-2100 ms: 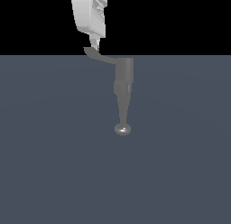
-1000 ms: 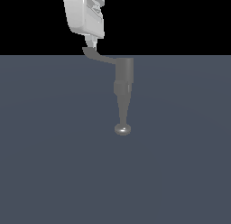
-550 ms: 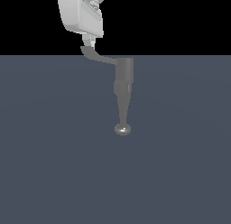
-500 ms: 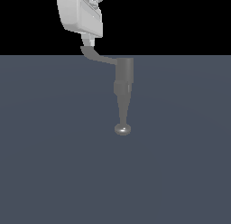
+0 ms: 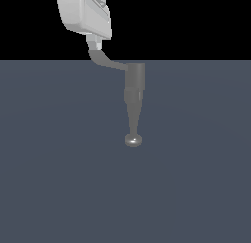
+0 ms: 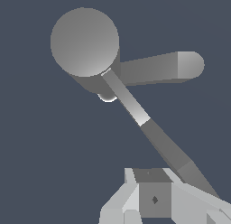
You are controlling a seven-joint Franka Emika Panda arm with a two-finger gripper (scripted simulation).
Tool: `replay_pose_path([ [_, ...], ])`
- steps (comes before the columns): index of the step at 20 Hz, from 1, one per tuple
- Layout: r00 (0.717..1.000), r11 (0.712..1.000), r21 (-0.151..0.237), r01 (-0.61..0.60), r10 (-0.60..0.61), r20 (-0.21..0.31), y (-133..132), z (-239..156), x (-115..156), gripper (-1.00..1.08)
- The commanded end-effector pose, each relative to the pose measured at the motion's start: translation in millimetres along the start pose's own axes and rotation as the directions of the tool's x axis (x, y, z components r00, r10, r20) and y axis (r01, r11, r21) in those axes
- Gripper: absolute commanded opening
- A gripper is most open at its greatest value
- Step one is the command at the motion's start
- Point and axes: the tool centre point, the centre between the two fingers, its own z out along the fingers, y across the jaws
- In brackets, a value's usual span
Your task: Turn on the faucet by rotating a designated handle.
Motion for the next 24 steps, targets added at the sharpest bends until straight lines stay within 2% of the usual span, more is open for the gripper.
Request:
replay_pose_path([
  [1, 1.000, 1.000, -0.003, -0.003, 0.003, -0.002, 7, 0, 8, -1.00],
  [21, 1.000, 1.000, -0.008, -0.001, 0.001, -0.003, 61, 1, 59, -1.00],
  [23, 1.000, 1.000, -0.003, 0.005, -0.005, -0.002, 58, 0, 53, -1.00],
  [24, 1.000, 1.000, -0.003, 0.004, -0.004, -0.002, 58, 0, 59, -1.00],
])
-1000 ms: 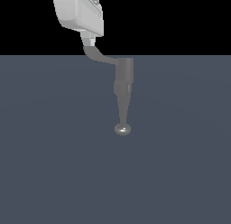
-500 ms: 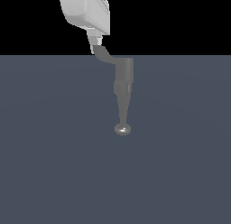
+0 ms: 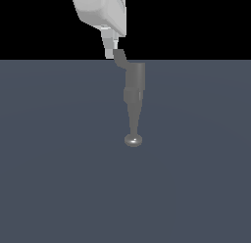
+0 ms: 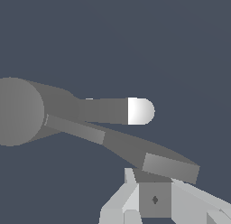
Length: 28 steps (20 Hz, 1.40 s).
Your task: Turn on the faucet by rotating a designated handle.
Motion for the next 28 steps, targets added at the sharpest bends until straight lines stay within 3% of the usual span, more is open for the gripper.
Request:
replay_pose_path([
  [1, 1.000, 1.000, -0.001, -0.003, 0.003, 0.000, 0, 0, 11, -1.00],
  [14, 1.000, 1.000, -0.005, -0.008, 0.008, -0.001, 0, 1, 88, -1.00],
  [15, 1.000, 1.000, -0.005, -0.008, 0.008, -0.001, 0, 1, 88, -1.00],
  [16, 1.000, 1.000, -0.001, 0.021, -0.021, -0.001, -1, 0, 69, -1.00],
  [28, 1.000, 1.000, -0.004, 0.005, -0.005, -0.002, -36, 1, 112, -1.00],
])
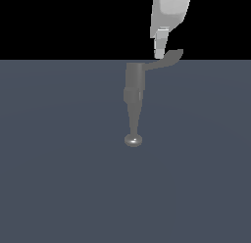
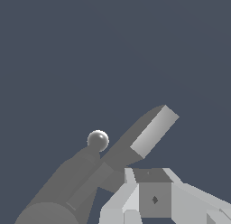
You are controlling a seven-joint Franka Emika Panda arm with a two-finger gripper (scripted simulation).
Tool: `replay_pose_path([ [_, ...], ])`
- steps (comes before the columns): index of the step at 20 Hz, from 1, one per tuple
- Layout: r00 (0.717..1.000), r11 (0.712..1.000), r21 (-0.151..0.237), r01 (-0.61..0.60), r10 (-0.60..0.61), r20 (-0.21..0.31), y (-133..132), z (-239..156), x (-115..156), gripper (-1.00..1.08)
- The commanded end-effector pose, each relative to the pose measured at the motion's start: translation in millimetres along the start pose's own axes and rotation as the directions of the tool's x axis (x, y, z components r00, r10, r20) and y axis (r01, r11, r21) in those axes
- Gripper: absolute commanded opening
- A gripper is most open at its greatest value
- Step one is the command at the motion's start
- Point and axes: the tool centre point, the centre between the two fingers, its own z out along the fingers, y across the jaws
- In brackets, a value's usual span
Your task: Turn on the faucet by rotating a designated handle.
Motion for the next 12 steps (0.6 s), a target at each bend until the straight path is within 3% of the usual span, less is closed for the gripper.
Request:
replay_pose_path([
  [1, 1.000, 1.000, 0.001, -0.020, 0.020, 0.000, -8, 1, 18, -1.00],
  [12, 0.999, 0.999, -0.001, -0.032, 0.032, 0.000, -34, 2, 53, -1.00],
])
